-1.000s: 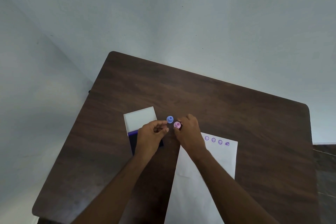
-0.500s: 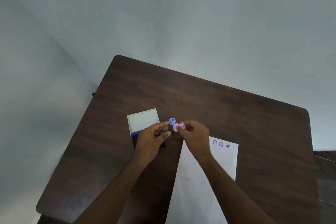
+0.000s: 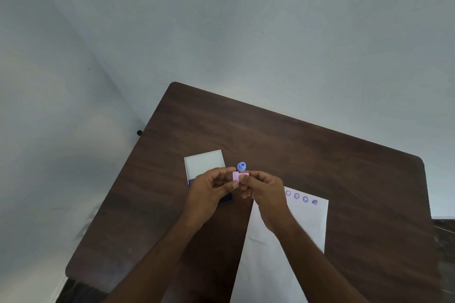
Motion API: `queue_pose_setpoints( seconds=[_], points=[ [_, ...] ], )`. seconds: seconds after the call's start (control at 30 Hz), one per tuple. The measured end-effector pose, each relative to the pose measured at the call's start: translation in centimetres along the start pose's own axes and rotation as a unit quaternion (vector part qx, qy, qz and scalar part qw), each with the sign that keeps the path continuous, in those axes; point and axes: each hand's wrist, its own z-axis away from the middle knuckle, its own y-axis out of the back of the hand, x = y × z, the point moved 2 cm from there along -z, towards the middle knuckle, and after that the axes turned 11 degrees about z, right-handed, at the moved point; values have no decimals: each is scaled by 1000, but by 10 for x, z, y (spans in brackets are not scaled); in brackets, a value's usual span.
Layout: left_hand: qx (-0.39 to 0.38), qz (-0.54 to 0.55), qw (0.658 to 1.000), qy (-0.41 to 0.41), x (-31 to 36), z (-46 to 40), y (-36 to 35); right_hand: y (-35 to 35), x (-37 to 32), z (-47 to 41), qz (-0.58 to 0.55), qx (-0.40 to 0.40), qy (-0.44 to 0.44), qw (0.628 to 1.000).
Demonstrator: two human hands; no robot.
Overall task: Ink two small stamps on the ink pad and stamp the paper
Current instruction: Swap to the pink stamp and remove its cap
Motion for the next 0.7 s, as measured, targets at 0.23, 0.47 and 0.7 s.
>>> queue_pose_setpoints(
  seconds=[0.23, 0.47, 0.7],
  points=[
    [5, 37, 999, -12, 5, 7, 9, -4, -5, 4, -10, -22, -11, 1000],
    [13, 44, 999, -20, 2, 12, 16, -8, -11, 12, -17, -29, 19, 999],
    [50, 53, 997, -20, -4, 19, 24, -11, -16, 17, -41, -41, 9, 998]
  ],
)
